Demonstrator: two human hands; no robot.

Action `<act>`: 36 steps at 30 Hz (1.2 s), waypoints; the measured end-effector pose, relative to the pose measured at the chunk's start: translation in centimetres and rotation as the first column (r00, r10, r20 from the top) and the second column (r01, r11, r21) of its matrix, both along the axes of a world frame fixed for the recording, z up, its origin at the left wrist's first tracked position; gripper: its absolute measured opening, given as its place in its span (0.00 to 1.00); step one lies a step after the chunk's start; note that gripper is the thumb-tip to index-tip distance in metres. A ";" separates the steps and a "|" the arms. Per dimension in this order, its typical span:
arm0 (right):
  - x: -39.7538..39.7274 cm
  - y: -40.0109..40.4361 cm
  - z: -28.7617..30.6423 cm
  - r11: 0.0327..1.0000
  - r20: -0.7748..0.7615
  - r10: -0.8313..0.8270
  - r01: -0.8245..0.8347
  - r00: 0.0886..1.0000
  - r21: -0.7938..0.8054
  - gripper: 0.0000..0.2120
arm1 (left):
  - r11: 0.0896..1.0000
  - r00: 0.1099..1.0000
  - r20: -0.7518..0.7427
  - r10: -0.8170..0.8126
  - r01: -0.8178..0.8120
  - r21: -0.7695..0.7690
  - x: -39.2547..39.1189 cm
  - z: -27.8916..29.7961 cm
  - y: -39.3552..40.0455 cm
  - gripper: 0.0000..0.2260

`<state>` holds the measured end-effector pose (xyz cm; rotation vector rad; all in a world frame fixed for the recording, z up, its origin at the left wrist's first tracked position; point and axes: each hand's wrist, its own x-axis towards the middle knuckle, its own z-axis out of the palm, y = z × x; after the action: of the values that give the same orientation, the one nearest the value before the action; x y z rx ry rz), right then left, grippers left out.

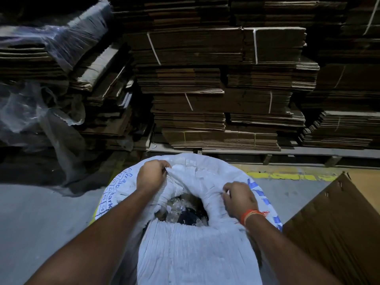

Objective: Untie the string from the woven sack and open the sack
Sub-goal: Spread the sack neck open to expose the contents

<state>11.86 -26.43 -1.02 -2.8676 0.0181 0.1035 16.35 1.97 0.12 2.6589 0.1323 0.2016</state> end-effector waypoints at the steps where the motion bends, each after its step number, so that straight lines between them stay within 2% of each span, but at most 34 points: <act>1: 0.3 -0.5 0.5 0.999 0.047 -0.045 0.045 0.998 0.001 0.10 | 1.000 1.000 0.007 0.002 -0.002 0.005 0.1 0.0 0.0 0.13; 5: 1.0 -0.5 1.5 0.988 0.149 -0.150 0.144 0.977 0.048 0.08 | 0.999 0.998 0.053 0.022 -0.019 -0.050 0.3 0.5 -1.5 0.13; 8: 0.2 0.4 2.2 0.960 0.135 -0.204 0.171 0.970 0.223 0.06 | 0.988 0.997 0.005 0.079 -0.078 -0.134 0.7 0.7 -1.1 0.13; 11: -3.7 1.8 3.8 0.913 0.274 -0.232 0.112 0.934 0.392 0.03 | 0.981 0.996 -0.015 0.085 -0.086 -0.176 0.1 1.5 0.1 0.13; 13: -8.1 3.2 4.6 0.904 0.337 -0.217 0.059 0.916 0.423 0.04 | 0.984 0.997 0.004 0.083 -0.082 -0.156 -1.3 2.6 0.4 0.17; 15: -12.5 4.6 4.5 0.897 0.309 -0.231 0.078 0.923 0.436 0.05 | 0.973 0.986 0.053 0.159 -0.148 -0.176 -4.1 3.9 0.5 0.21; 17: -15.7 5.9 2.8 0.870 0.205 -0.290 0.169 0.935 0.463 0.05 | 0.946 0.954 0.100 0.281 -0.258 -0.197 -8.4 4.9 0.6 0.20; 19: -17.6 7.1 1.2 0.837 0.065 -0.320 0.250 0.945 0.488 0.14 | 0.914 0.918 0.108 0.381 -0.356 -0.193 -13.3 5.3 0.7 0.17; 23: -18.3 8.1 1.3 0.775 -0.077 -0.370 0.353 0.926 0.525 0.21 | 0.889 0.898 -0.032 0.439 -0.440 -0.130 -21.1 3.9 0.4 0.17; 26: -17.4 8.4 2.1 0.759 -0.082 -0.392 0.372 0.916 0.535 0.25 | 0.902 0.899 -0.172 0.403 -0.422 -0.093 -23.5 2.0 0.4 0.24; 29: -16.9 9.1 2.6 0.780 -0.122 -0.345 0.357 0.930 0.514 0.24 | 0.938 0.925 -0.278 0.257 -0.308 -0.159 -23.3 0.7 -0.3 0.33; 31: -17.2 9.3 2.9 0.801 -0.130 -0.325 0.346 0.937 0.488 0.20 | 0.956 0.944 -0.271 0.188 -0.239 -0.169 -22.9 0.6 -0.9 0.32; 36: -20.0 8.2 3.7 0.825 -0.066 -0.313 0.306 0.948 0.475 0.13 | 0.957 0.963 -0.159 0.219 -0.244 -0.160 -23.1 2.2 -0.4 0.31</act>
<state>-8.15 -18.19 2.66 -2.3270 0.3992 0.0163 -6.71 1.61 2.35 2.4729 0.4867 0.0741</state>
